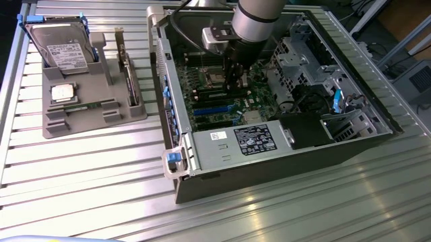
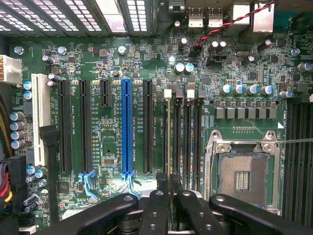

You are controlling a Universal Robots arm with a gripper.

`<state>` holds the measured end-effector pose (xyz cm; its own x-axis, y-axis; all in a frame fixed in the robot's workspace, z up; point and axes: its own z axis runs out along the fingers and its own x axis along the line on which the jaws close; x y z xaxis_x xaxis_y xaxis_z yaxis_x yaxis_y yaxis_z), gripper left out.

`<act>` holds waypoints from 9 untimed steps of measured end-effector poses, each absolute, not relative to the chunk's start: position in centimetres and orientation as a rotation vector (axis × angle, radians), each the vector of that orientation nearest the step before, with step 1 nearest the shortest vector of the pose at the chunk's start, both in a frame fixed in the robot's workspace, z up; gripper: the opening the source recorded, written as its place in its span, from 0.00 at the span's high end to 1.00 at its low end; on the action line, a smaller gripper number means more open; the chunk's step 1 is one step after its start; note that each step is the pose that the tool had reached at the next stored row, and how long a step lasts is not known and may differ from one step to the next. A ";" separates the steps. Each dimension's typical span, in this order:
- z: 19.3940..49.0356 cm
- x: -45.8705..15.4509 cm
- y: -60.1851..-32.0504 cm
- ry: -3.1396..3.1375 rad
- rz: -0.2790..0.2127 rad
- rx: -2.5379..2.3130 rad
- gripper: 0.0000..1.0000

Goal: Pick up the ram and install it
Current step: 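Insert the ram into the slot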

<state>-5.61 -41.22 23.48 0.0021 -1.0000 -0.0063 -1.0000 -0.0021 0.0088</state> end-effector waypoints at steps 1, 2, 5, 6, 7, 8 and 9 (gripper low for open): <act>23.5 -5.6 -41.2 -2.218 -0.017 2.222 0.79; 23.5 -5.6 -41.2 -2.218 -0.017 2.222 0.79; 24.7 -5.6 -41.2 -2.218 -0.016 2.222 0.79; 25.4 -5.6 -41.2 -2.217 -0.016 2.222 0.79; 25.5 -5.6 -41.1 -2.217 -0.015 2.222 0.79; 25.5 -5.6 -41.1 -2.217 -0.015 2.222 0.80; 25.5 -5.6 -41.1 -2.217 -0.015 2.222 0.87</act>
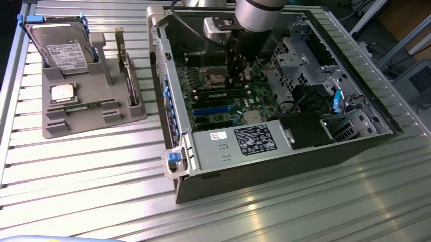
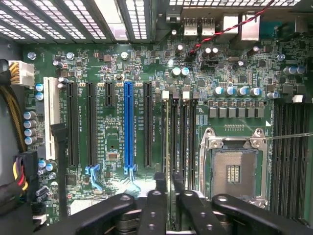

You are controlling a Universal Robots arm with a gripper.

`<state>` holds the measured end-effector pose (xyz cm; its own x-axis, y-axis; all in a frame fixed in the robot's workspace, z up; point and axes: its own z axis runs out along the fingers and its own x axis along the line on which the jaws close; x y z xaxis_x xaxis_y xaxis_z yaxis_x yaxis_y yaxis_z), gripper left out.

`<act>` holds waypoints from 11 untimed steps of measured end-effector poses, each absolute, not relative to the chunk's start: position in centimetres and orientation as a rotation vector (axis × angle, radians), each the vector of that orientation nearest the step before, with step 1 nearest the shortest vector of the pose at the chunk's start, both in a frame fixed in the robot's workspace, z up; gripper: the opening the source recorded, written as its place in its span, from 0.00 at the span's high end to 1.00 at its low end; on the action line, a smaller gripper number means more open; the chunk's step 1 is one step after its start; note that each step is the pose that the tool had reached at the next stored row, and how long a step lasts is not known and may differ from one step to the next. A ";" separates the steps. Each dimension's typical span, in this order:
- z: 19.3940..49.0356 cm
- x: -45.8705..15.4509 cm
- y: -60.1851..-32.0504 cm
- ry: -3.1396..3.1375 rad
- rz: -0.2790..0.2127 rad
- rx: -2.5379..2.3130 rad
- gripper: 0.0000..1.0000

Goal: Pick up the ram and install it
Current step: 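Insert the ram into the slot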

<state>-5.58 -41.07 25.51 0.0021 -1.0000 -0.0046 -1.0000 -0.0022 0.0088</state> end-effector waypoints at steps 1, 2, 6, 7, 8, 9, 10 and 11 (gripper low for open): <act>25.5 -5.5 -41.1 -2.217 -0.015 2.222 0.87; 25.5 -5.3 -41.1 -2.217 -0.016 2.221 0.89; 25.5 -1.9 -41.2 -2.208 -0.036 2.212 0.89; 25.5 -1.3 -41.2 -2.206 -0.039 2.211 0.89; 25.5 -0.4 -41.2 -2.204 -0.043 2.209 0.89; 25.5 0.3 -41.2 -2.203 -0.046 2.207 0.89; 25.5 0.8 -41.2 -2.202 -0.048 2.206 0.89; 25.5 1.3 -41.2 -2.201 -0.050 2.205 0.89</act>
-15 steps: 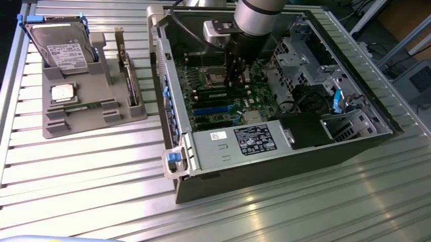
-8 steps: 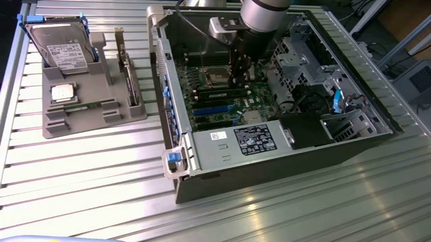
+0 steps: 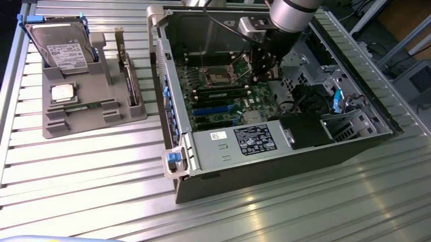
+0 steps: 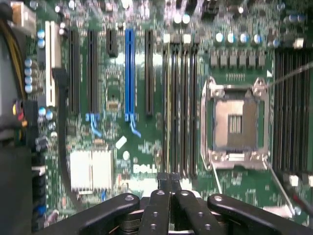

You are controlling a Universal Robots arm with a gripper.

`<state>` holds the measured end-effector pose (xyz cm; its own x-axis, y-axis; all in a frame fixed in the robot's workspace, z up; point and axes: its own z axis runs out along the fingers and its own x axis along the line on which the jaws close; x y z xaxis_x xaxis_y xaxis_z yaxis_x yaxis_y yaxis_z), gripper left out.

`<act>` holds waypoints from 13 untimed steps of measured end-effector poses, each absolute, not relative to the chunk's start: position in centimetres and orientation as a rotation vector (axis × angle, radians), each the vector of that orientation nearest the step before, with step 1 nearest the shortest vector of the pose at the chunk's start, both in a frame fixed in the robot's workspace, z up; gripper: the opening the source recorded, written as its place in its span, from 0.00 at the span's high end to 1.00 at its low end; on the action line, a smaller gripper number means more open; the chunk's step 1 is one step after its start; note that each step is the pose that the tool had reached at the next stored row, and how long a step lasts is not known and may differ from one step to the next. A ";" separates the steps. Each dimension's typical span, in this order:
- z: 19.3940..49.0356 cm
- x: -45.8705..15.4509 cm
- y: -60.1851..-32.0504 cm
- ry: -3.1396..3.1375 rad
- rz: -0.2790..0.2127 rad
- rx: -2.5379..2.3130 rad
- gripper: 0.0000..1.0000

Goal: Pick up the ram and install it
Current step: 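Insert the ram into the slot, then press down the ram until it locks into place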

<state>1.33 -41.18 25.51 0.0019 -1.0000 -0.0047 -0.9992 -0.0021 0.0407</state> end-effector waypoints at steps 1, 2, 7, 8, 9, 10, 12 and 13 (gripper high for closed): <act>25.5 1.9 -41.2 -2.200 -0.052 2.204 0.89; 25.5 2.3 -41.2 -2.199 -0.053 2.204 0.89; 26.7 4.5 -41.2 -2.199 -0.055 2.203 0.89; 26.9 4.8 -41.2 -2.199 -0.055 2.203 0.89; 27.1 4.9 -41.2 -2.199 -0.055 2.203 0.89; 27.1 4.9 -41.1 -2.199 -0.055 2.203 0.89; 27.1 4.9 -41.2 -2.199 -0.055 2.203 0.89; 27.1 4.9 -41.2 -2.198 -0.055 2.203 0.89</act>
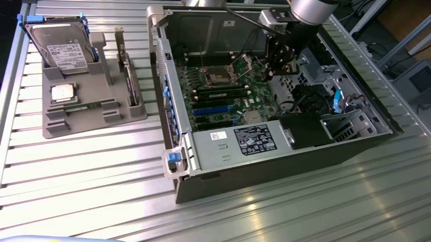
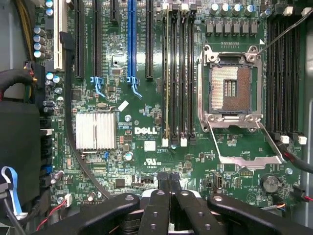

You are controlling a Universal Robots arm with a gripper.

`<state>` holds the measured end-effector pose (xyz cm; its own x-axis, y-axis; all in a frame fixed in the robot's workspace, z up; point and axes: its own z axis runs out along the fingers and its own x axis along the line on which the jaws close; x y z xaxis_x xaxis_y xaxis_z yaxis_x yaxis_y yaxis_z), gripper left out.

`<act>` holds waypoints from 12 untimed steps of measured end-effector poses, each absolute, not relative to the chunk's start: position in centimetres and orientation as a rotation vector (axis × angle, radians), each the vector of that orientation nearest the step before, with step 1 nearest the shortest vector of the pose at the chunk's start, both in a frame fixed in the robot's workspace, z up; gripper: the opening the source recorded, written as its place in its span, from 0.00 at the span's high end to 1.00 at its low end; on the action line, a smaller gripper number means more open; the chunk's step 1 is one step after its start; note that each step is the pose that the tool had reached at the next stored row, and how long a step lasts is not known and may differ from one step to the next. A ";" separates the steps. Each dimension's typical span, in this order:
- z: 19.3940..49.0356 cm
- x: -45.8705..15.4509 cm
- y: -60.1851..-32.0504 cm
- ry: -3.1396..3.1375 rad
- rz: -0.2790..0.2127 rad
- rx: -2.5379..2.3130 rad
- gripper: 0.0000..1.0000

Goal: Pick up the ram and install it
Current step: 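Press down the ram until it locks into place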

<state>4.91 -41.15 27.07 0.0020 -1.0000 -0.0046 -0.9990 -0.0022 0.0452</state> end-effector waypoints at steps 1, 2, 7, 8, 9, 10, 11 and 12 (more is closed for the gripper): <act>27.1 4.4 -41.1 -2.199 -0.055 2.203 0.89; 27.0 3.6 -41.2 -2.199 -0.055 2.203 0.89; 26.1 1.6 -41.2 -2.199 -0.055 2.203 0.89; 25.8 1.3 -41.2 -2.199 -0.055 2.203 0.89; 25.6 1.2 -41.2 -2.199 -0.055 2.203 0.89; 25.5 1.1 -41.2 -2.199 -0.055 2.203 0.89; 25.4 1.0 -41.2 -2.199 -0.055 2.203 0.89; 25.1 0.9 -41.2 -2.199 -0.055 2.203 0.89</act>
